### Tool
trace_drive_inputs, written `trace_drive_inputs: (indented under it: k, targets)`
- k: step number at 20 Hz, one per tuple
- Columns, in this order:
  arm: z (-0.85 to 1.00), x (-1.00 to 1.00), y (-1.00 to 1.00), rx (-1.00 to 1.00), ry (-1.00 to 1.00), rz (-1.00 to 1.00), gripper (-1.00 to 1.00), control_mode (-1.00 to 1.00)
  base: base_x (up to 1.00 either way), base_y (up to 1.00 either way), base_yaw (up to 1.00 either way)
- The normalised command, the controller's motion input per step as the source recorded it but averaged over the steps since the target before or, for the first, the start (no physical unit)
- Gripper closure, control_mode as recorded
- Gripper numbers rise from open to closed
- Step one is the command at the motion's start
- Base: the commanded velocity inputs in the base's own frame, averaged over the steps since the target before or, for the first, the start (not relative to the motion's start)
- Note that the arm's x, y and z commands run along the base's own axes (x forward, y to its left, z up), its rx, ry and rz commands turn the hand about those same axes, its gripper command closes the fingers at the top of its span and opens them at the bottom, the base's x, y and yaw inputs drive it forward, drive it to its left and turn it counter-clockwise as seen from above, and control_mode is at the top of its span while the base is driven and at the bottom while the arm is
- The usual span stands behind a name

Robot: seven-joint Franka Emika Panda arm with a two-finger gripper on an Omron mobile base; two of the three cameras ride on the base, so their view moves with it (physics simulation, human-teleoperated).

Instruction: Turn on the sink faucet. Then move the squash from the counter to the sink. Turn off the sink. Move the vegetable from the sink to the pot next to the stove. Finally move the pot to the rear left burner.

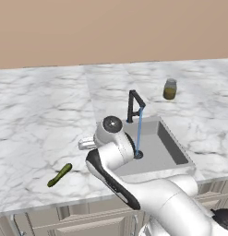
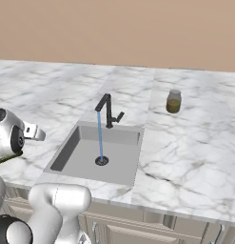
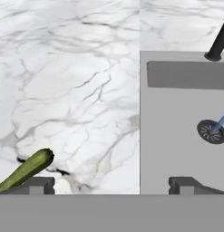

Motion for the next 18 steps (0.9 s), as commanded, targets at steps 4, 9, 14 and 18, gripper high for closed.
trace_drive_inputs:
  k: [4, 9, 14, 18]
  targets:
    - [-0.12, 0.00, 0.53, 0.00, 0.03, -0.03, -1.00, -1.00, 0.00, 0.00, 0.00]
    - [-0.17, 0.00, 0.53, 0.03, 0.04, -0.08, -1.00, -1.00, 0.00, 0.00, 0.00]
    - [-0.25, -0.12, 0.18, 0.01, 0.10, -0.05, -1.00, -1.00, 0.00, 0.00, 0.00]
    - [-0.17, -0.03, 0.15, 0.03, 0.12, -0.01, -1.00, -1.00, 0.00, 0.00, 0.00]
